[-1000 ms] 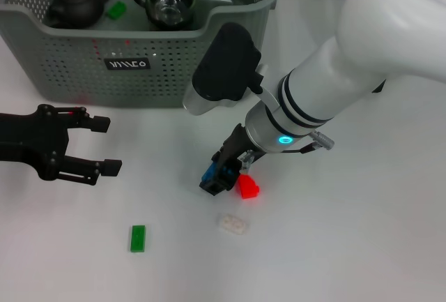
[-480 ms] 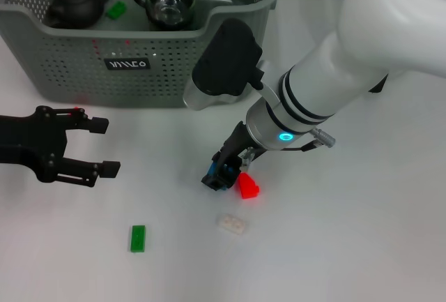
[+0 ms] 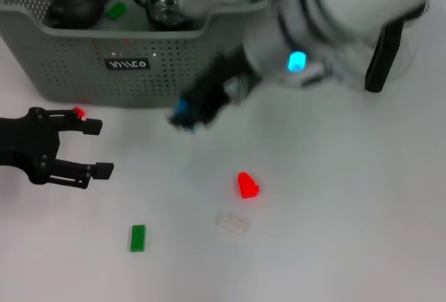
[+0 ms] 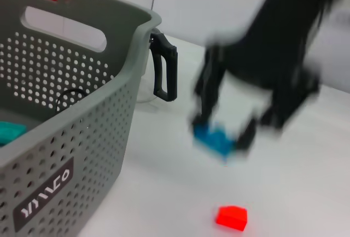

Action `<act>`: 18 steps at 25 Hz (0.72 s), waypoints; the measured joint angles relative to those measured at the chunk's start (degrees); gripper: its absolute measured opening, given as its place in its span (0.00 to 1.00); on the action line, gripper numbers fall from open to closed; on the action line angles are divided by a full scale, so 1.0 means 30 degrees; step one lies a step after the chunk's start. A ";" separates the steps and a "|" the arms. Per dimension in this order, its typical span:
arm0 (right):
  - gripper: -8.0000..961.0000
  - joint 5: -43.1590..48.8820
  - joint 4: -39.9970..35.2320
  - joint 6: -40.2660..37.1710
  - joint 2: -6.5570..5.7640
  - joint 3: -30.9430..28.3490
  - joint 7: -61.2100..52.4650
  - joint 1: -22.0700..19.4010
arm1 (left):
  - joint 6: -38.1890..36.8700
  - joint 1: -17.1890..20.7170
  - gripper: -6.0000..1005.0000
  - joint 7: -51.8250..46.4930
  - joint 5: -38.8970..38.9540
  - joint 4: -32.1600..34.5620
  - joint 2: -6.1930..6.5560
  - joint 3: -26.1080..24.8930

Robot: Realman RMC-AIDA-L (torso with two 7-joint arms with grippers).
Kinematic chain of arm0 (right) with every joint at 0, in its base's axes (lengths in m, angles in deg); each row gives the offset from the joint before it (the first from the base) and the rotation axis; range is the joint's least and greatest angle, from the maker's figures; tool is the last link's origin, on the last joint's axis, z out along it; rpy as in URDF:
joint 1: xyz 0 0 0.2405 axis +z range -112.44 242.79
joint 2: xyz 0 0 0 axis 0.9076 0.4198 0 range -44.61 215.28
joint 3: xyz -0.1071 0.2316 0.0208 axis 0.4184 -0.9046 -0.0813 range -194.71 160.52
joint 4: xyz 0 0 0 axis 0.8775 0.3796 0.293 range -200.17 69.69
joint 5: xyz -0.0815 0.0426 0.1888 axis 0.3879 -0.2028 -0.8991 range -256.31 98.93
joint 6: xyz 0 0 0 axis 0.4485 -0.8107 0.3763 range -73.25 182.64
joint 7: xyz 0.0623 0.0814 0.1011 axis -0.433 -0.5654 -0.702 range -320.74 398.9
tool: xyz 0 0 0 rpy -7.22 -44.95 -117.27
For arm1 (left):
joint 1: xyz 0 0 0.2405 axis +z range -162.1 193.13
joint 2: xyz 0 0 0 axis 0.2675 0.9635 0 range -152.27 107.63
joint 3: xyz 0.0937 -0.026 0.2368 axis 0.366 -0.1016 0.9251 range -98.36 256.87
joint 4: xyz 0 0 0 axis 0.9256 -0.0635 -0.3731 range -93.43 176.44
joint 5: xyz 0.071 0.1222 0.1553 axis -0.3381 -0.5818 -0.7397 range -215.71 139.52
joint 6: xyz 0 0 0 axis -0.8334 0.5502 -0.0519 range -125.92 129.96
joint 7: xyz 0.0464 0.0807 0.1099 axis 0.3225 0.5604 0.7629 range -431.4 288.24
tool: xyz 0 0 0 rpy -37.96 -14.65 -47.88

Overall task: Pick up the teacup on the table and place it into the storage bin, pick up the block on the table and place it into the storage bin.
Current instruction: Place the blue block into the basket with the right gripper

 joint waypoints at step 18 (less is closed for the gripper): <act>0.48 0.3759 0.6750 0.5248 -0.0023 -0.4990 0.3095 0.6135 | 0.0152 -0.0082 0.88 0.0034 0.0006 -0.0065 -0.0099 0.0001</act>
